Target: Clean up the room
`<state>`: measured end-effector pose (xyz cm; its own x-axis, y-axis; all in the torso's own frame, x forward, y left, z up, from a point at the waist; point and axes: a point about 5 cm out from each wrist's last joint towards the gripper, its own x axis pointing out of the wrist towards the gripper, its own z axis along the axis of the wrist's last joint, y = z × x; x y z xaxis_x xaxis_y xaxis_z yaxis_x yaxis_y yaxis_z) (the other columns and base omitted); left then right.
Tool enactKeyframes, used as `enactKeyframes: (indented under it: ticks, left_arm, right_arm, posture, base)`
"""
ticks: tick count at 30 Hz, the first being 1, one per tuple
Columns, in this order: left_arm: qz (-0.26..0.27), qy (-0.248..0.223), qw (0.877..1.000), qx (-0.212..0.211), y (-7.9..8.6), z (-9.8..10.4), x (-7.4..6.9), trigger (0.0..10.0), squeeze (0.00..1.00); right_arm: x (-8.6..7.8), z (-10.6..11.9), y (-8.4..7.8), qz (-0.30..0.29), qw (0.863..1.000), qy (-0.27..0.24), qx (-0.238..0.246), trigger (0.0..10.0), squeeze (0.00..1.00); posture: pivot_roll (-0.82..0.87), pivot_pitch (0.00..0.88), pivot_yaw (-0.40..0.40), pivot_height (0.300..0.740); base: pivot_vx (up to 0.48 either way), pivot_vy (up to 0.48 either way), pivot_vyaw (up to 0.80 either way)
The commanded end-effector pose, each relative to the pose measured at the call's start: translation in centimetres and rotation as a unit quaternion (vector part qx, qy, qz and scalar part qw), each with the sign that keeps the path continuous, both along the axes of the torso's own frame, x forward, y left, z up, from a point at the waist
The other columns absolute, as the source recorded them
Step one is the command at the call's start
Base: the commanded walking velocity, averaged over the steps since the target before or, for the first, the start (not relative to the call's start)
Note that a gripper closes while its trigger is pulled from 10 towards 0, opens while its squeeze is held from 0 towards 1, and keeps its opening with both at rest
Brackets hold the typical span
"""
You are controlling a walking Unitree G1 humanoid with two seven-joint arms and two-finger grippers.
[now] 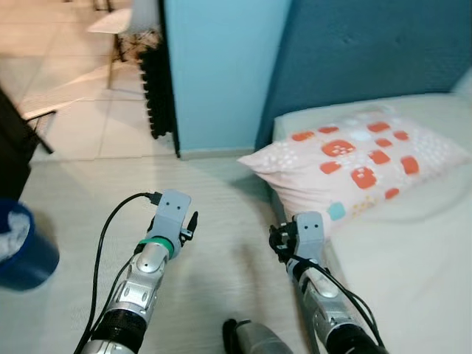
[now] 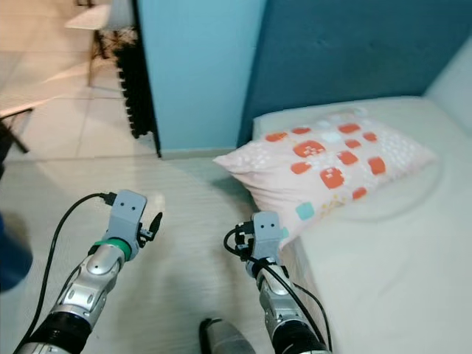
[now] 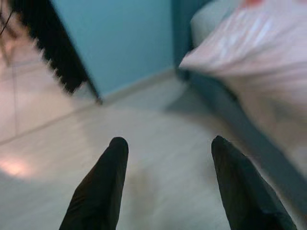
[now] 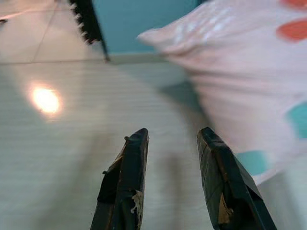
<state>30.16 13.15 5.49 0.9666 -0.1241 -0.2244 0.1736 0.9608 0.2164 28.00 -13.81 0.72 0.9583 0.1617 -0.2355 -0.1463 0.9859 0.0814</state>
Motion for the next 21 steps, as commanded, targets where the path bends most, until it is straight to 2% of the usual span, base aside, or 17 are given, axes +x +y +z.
enactKeyframes:
  ticks: [1, 21]
  left_arm:
    - [0.007, 0.006, 1.0, 0.006, 0.43, -0.4, -0.25, 10.0, 0.0]
    - [0.022, 0.005, 1.0, 0.015, 0.88, -0.36, -0.09, 10.0, 0.0]
  right_arm:
    - [-0.54, -0.57, 0.13, -0.001, 1.0, 0.012, 0.004, 10.0, 0.0]
    - [-0.38, -0.43, 0.29, 0.001, 1.0, 0.009, 0.005, 10.0, 0.0]
  posture:
    - [-0.02, 0.0, -0.002, 0.74]
    - [-0.02, 0.0, 0.0, 0.74]
  base:
    - [0.0, 0.0, -0.78]
    - [0.0, 0.0, -0.78]
